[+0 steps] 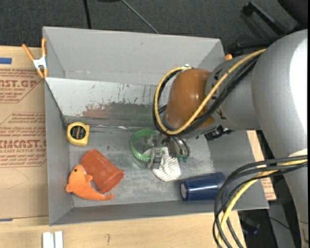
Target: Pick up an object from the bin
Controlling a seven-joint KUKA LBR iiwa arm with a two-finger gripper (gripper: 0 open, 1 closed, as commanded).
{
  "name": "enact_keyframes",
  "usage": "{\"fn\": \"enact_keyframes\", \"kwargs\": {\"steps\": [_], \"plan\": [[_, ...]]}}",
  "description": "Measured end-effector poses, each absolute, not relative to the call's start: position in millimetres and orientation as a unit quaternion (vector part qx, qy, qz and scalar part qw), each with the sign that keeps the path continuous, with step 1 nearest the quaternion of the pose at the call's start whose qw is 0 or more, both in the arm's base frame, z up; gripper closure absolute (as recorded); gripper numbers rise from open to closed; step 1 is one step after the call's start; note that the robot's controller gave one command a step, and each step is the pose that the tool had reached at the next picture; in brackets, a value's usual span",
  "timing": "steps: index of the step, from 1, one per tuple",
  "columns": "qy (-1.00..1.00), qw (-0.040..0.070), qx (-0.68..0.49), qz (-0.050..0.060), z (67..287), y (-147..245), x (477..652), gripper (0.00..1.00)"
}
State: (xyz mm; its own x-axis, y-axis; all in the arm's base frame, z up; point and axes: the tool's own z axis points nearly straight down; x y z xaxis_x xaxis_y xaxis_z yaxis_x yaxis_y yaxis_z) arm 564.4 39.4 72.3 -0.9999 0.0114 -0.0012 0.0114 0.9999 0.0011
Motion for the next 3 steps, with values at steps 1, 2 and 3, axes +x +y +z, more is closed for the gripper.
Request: {"fn": "enact_keyframes", "kwargs": {"steps": [1, 2, 3], "plan": [[1.000, 0.001, 0.006, 0.001, 72, 39, 564.4, 1.00], [1.000, 0.001, -0.002, 0.001, 187, 56, 564.3, 1.00], [1.000, 0.001, -0.002, 0.001, 187, 56, 564.2, 1.00]]}}
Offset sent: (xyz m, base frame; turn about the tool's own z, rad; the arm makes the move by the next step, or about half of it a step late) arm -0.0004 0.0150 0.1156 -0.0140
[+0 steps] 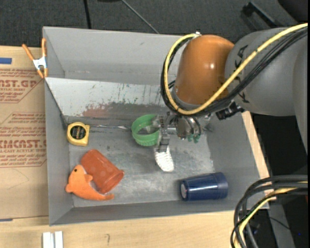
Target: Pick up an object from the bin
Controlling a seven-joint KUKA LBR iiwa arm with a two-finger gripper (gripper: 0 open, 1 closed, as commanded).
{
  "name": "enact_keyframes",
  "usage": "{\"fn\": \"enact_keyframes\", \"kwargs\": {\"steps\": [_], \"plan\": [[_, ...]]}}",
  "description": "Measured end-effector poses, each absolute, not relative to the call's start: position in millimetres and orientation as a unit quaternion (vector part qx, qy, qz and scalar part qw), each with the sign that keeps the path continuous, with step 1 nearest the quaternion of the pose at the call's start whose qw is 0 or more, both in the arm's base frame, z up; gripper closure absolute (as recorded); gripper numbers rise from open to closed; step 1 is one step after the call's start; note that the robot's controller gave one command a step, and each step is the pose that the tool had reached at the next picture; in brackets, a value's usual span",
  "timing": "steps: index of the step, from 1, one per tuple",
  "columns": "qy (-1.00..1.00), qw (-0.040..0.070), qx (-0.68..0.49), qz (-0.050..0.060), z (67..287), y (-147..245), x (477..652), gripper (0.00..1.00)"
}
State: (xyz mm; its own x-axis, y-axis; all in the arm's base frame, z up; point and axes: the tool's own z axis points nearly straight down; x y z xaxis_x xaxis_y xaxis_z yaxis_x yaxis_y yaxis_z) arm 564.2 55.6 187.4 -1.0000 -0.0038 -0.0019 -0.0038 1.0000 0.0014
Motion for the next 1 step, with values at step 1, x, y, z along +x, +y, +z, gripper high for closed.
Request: {"fn": "enact_keyframes", "kwargs": {"steps": [1], "plan": [[1.000, -0.001, -0.005, 0.000, 245.9, 58.5, 565.3, 1.00]]}}
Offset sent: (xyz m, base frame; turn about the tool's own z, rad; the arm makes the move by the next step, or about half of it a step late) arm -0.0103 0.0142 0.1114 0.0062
